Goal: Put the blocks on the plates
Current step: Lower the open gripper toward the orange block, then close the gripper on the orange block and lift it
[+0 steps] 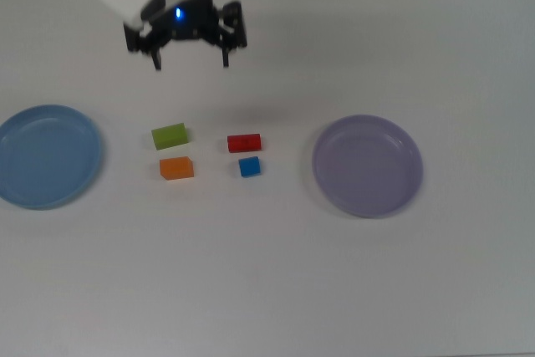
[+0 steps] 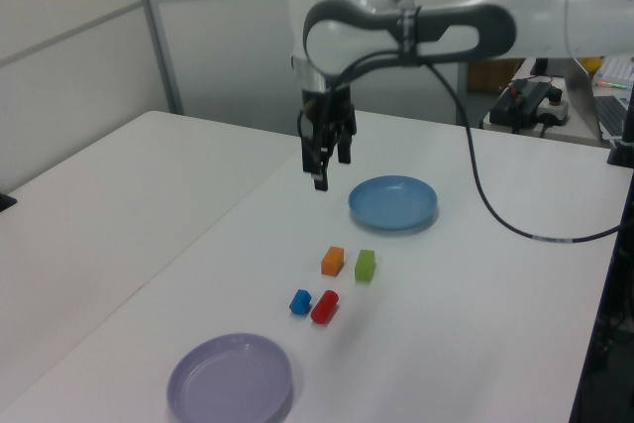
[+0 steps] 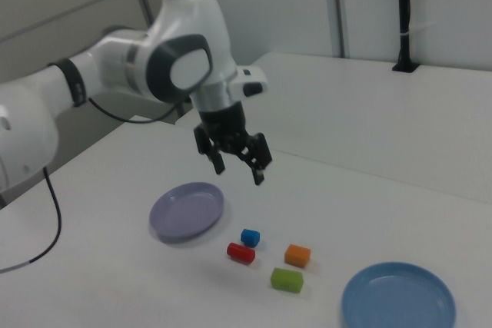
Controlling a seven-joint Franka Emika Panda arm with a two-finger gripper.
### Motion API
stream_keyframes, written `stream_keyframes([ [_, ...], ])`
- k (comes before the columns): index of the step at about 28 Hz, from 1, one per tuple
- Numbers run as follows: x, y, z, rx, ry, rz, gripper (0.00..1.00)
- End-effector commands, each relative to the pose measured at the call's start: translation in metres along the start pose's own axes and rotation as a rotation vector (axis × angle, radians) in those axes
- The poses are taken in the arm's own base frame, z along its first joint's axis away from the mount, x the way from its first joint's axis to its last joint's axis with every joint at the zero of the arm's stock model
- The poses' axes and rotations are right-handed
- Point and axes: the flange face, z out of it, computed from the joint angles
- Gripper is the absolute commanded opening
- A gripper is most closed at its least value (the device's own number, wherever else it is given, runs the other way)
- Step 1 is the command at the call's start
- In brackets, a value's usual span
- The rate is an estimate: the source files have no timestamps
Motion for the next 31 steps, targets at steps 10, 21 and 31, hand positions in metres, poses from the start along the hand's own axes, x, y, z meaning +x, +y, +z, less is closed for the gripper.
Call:
stream_keyframes([
  [10,0.029,0.042,0.125,-0.048,-0.025,-0.147,1.00],
  [21,0.044,0.043,0.182,-0.046,-0.024,-0.123,1.00],
  [31,0.048,0.044,0.210,-0.053,-0.035,-0.093,0.89],
])
